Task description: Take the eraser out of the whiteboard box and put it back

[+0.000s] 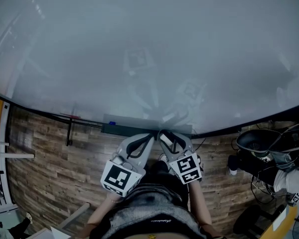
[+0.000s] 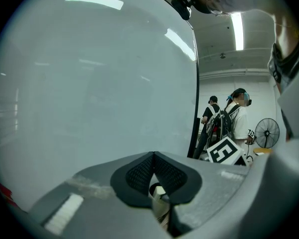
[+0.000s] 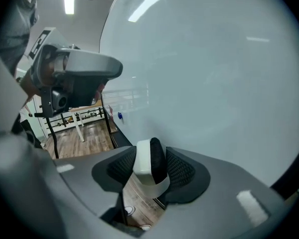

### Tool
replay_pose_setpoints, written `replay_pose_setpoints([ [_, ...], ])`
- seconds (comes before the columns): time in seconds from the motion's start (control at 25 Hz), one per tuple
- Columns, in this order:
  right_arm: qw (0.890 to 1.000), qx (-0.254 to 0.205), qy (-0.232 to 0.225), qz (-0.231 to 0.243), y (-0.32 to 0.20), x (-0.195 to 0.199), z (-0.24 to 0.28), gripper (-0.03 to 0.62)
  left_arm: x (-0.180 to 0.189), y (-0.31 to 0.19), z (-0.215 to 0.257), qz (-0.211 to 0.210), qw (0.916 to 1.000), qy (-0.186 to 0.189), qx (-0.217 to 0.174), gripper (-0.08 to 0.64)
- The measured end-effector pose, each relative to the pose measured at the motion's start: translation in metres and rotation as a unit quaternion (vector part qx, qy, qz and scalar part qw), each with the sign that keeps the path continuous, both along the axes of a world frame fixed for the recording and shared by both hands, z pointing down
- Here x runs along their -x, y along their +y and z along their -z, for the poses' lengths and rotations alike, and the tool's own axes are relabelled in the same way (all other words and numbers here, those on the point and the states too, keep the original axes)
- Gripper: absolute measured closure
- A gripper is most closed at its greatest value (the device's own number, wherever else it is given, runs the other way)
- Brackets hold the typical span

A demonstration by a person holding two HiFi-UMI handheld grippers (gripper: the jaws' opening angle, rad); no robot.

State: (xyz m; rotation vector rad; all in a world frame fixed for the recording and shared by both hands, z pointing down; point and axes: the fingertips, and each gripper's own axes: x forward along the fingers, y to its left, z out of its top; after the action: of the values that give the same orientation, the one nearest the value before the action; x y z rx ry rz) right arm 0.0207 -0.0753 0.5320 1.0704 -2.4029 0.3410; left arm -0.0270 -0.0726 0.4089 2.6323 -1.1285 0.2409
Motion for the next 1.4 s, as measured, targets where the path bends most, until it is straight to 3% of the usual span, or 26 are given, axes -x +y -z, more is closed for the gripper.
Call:
replay_pose_setpoints([
  [0.92, 1.0, -0.003, -0.014, -0.009, -0.0009, 0.0052, -0.001, 0.419, 0.0002, -0.0032, -0.0043, -0.025, 0.9991, -0.021, -0.028, 0.558],
  [1.12, 1.0, -0.008, -0.018, -0.011, -0.0005, 0.0043, -0.0031, 0.426, -0.0025, -0.0024, -0.0027, -0.006, 1.0, 0.003, 0.0, 0.558],
  [1.4, 1.0, 0.0, -0.02, -0.009, 0.0004, 0.0033, -0.0042, 0.431, -0.0019, -0.0028, -0.004, -0.006, 1.0, 0.003, -0.001, 0.558],
])
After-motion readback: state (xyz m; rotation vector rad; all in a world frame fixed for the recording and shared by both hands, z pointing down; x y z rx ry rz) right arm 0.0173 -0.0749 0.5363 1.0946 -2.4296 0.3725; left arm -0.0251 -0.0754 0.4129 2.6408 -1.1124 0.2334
